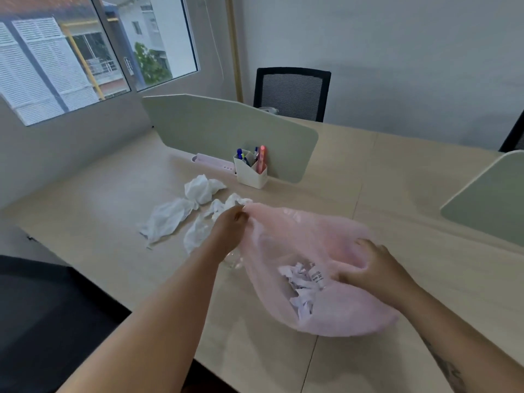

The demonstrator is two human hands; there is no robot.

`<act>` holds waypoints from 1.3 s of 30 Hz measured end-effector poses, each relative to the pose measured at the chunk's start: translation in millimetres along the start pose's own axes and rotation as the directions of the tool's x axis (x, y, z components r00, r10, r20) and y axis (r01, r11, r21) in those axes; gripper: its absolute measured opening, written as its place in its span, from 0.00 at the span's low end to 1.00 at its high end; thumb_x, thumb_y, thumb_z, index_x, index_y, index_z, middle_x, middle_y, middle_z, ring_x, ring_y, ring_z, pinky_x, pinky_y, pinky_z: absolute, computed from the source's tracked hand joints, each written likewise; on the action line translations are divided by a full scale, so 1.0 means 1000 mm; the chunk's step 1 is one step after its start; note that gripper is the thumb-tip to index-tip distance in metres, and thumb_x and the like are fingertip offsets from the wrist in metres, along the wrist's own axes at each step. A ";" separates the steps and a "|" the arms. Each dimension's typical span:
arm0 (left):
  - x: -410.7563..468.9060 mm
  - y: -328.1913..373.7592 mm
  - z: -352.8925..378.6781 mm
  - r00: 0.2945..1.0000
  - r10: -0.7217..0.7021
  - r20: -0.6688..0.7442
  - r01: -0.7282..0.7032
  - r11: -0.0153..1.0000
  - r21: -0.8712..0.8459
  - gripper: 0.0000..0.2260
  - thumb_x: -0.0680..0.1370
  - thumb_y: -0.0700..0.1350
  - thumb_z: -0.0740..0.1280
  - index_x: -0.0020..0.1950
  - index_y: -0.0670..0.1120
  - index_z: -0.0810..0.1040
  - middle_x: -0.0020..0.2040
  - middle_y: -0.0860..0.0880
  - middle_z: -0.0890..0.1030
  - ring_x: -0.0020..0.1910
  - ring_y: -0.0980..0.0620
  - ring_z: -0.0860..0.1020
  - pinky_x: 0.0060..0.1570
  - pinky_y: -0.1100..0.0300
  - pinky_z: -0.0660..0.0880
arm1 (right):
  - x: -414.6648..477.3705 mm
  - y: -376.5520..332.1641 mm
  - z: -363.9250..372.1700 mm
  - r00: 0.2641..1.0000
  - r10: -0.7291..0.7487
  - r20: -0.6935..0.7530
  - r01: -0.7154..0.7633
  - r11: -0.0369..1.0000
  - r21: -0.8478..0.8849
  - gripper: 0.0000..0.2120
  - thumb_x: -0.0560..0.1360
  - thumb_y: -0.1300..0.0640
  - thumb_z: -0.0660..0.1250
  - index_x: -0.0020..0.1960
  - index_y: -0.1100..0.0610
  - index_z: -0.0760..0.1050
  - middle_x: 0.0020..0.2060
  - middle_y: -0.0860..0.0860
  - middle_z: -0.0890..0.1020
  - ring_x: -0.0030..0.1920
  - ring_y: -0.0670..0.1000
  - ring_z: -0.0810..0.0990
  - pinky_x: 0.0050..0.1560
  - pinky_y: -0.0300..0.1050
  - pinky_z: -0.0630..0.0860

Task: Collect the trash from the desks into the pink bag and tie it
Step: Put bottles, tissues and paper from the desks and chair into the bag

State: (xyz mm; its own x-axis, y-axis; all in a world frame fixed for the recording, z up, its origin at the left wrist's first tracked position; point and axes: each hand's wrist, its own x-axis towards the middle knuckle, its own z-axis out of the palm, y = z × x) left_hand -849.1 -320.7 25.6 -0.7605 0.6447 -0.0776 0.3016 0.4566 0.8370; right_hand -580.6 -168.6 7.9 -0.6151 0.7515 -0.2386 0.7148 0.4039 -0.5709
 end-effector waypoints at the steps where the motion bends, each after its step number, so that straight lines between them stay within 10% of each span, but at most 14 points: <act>1: 0.003 0.003 0.002 1.000 0.006 0.013 -0.006 1.000 -0.011 0.14 0.82 0.44 0.56 0.61 0.48 0.80 0.54 0.49 0.81 0.53 0.49 0.78 0.54 0.55 0.74 | 0.005 -0.003 0.004 0.999 0.010 0.052 -0.006 0.996 -0.093 0.49 0.58 0.31 0.73 0.73 0.46 0.62 0.68 0.50 0.69 0.62 0.52 0.75 0.56 0.49 0.74; 7: 0.017 0.018 0.018 0.983 0.085 0.160 -0.066 0.991 -0.117 0.14 0.81 0.41 0.57 0.55 0.48 0.82 0.49 0.50 0.83 0.50 0.51 0.80 0.49 0.58 0.76 | 0.035 -0.031 0.042 0.996 0.006 0.084 0.022 0.945 -0.326 0.37 0.66 0.31 0.68 0.69 0.43 0.63 0.64 0.52 0.65 0.61 0.58 0.71 0.55 0.49 0.72; 10: 0.025 0.017 0.018 0.980 0.101 0.173 -0.077 0.987 -0.138 0.11 0.81 0.42 0.58 0.49 0.50 0.81 0.41 0.56 0.80 0.42 0.57 0.77 0.40 0.66 0.71 | 0.057 -0.042 0.057 0.999 -0.033 -0.024 0.029 0.990 -0.139 0.10 0.78 0.49 0.61 0.54 0.54 0.73 0.54 0.56 0.78 0.51 0.58 0.77 0.52 0.51 0.75; 16: 0.058 -0.026 -0.008 0.972 -0.075 0.224 0.152 0.925 -0.347 0.18 0.81 0.56 0.61 0.67 0.50 0.74 0.60 0.52 0.78 0.52 0.60 0.75 0.53 0.60 0.73 | 0.107 -0.072 0.059 0.900 0.304 -0.311 -0.195 0.921 0.337 0.09 0.77 0.57 0.53 0.52 0.59 0.69 0.45 0.60 0.80 0.44 0.62 0.79 0.45 0.53 0.77; 21: 0.082 -0.095 -0.008 0.989 -0.032 0.143 -0.042 0.874 0.485 0.31 0.74 0.65 0.65 0.73 0.55 0.65 0.74 0.51 0.65 0.72 0.44 0.61 0.69 0.48 0.60 | 0.142 -0.091 0.050 0.764 0.454 -0.458 -0.258 0.866 0.428 0.13 0.78 0.58 0.54 0.59 0.61 0.69 0.55 0.63 0.78 0.50 0.63 0.79 0.47 0.50 0.74; 28: 0.081 -0.107 0.018 0.913 -0.159 0.376 -0.167 0.696 0.699 0.41 0.75 0.65 0.62 0.80 0.52 0.45 0.80 0.47 0.36 0.78 0.39 0.39 0.74 0.38 0.45 | 0.146 -0.091 0.046 0.727 0.469 -0.502 -0.303 0.875 0.378 0.13 0.77 0.58 0.54 0.58 0.61 0.70 0.54 0.63 0.78 0.50 0.64 0.79 0.45 0.49 0.71; 35: 0.081 -0.105 0.005 0.970 -0.028 0.243 -0.130 0.781 0.610 0.28 0.73 0.62 0.65 0.67 0.49 0.67 0.78 0.49 0.54 0.76 0.43 0.50 0.72 0.44 0.52 | 0.135 -0.089 0.040 0.693 0.465 -0.551 -0.276 0.877 0.393 0.10 0.73 0.52 0.52 0.47 0.56 0.68 0.46 0.61 0.80 0.43 0.64 0.80 0.45 0.58 0.78; 39: 0.089 -0.084 -0.040 0.991 -0.078 0.109 0.059 0.984 0.166 0.24 0.70 0.56 0.75 0.59 0.51 0.69 0.56 0.51 0.76 0.49 0.50 0.77 0.48 0.49 0.78 | 0.135 -0.090 0.032 0.698 0.475 -0.536 -0.288 0.872 0.397 0.06 0.76 0.56 0.54 0.47 0.58 0.67 0.46 0.60 0.78 0.45 0.63 0.78 0.45 0.53 0.75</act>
State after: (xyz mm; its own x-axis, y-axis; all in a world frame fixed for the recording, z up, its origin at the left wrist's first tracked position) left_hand -965.3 -326.1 -30.1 -0.7148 0.6699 -0.2009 0.3473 0.5893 0.7295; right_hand -738.7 -119.8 1.4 0.0885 0.9959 -0.0161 0.6680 -0.0713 -0.7407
